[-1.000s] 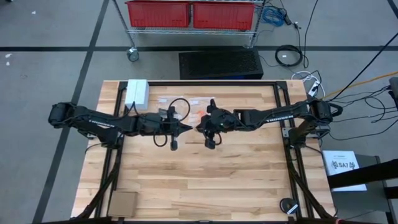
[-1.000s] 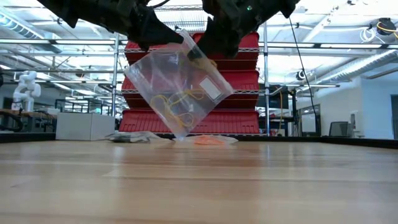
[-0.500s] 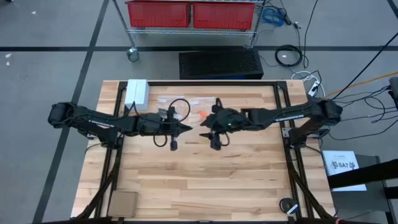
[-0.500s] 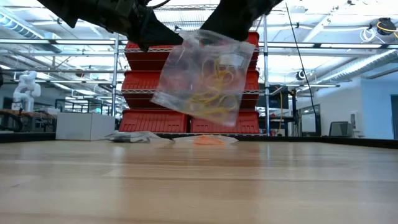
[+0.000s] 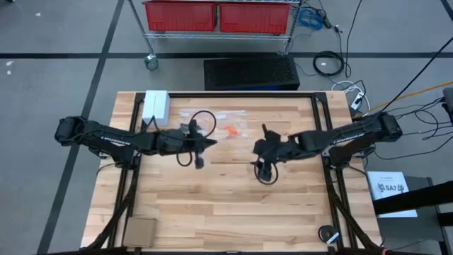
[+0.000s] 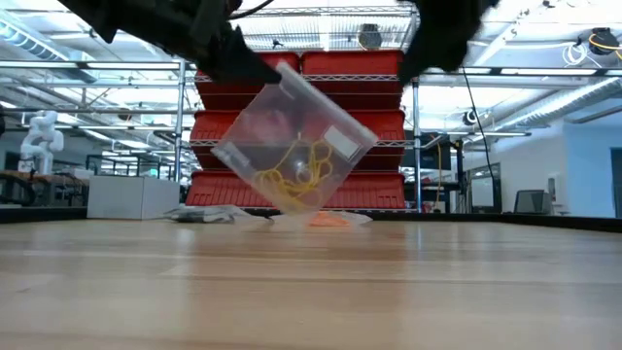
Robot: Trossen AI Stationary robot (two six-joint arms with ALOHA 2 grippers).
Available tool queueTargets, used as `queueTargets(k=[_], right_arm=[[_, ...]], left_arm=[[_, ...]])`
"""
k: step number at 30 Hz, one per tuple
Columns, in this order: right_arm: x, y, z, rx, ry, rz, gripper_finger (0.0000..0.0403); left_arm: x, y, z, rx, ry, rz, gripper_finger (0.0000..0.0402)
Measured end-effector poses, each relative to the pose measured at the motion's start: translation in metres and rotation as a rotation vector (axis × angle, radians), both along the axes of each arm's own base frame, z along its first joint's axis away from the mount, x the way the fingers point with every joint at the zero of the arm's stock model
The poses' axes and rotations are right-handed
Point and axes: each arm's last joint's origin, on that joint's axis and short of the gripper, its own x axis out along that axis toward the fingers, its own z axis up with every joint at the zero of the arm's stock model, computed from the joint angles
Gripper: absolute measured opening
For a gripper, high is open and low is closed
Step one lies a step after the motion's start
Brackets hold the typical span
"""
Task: Sort rubber bands
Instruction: Close the bottom transparent zip bag
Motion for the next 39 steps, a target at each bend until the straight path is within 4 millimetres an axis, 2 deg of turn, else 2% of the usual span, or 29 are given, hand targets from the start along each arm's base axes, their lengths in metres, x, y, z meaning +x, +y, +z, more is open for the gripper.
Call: queueTargets(k=[3,6,8,11,14,16,20,25,28,32,39], right_arm=[[-0.009,0.003,-0.031,0.048,0.078,-0.049,0.0203],[-0.016,0.001,-0.065,0.106,0.061,-0.118,0.0203],[-0.016,0.001,-0.086,0.171,-0.047,-0.151,0.0203],[-0.015,0.001,-0.107,0.281,-0.311,-0.192,0.0203],[-0.017,0.000,-0.122,0.275,-0.513,-0.272,0.0203],[-0.013,-0.001,-0.127,0.225,-0.567,-0.301,0.0203],[0.006,0.002,-0.130,0.156,-0.613,-0.293,0.0195],[0.031,0.007,-0.122,-0.073,-0.551,-0.190,0.0188],[0.041,0.006,-0.117,-0.217,-0.430,-0.123,0.0193],[0.053,0.000,-0.102,-0.349,-0.323,-0.157,0.0204],[0.063,-0.002,-0.083,-0.452,-0.233,-0.137,0.0216]], left_arm=[[-0.001,0.002,-0.003,0.025,0.035,0.078,0.0000],[-0.003,0.005,-0.006,0.056,0.068,0.172,0.0000],[-0.005,0.005,-0.007,0.079,0.084,0.227,0.0000],[-0.006,0.002,-0.008,0.101,0.094,0.265,0.0000],[-0.002,-0.003,-0.010,0.107,0.091,0.265,0.0000],[0.002,-0.007,-0.013,0.111,0.086,0.267,0.0000],[0.014,-0.011,-0.025,0.111,0.081,0.256,0.0000],[0.023,-0.012,-0.035,0.110,0.078,0.254,0.0000],[0.025,-0.014,-0.034,0.106,0.078,0.236,0.0000],[0.028,-0.020,-0.029,0.088,0.059,0.178,0.0000],[0.028,-0.026,-0.028,0.082,0.061,0.137,0.0000]])
